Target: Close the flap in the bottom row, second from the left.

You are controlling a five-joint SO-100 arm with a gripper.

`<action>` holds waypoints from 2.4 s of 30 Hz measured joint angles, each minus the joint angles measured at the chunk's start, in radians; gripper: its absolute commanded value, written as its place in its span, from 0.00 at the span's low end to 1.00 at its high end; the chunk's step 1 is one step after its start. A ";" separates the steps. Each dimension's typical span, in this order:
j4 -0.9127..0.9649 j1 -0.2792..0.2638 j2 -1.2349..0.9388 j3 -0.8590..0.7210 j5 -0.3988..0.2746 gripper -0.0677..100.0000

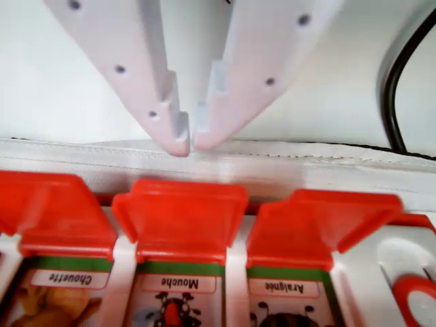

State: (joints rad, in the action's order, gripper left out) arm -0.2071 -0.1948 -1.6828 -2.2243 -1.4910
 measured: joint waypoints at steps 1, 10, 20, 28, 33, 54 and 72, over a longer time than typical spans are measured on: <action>0.000 0.003 0.009 0.014 0.002 0.00; 0.051 0.017 0.074 0.107 -0.009 0.00; 0.064 0.029 0.158 0.198 -0.012 0.00; 0.064 0.029 0.207 0.250 -0.012 0.00; 0.064 0.029 0.207 0.250 -0.012 0.00; -0.405 0.117 -0.275 0.252 -0.051 0.00; -0.606 0.130 -0.494 0.321 -0.040 0.00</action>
State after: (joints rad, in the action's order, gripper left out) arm -0.8130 -0.0644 -2.1767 -1.9037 -1.5309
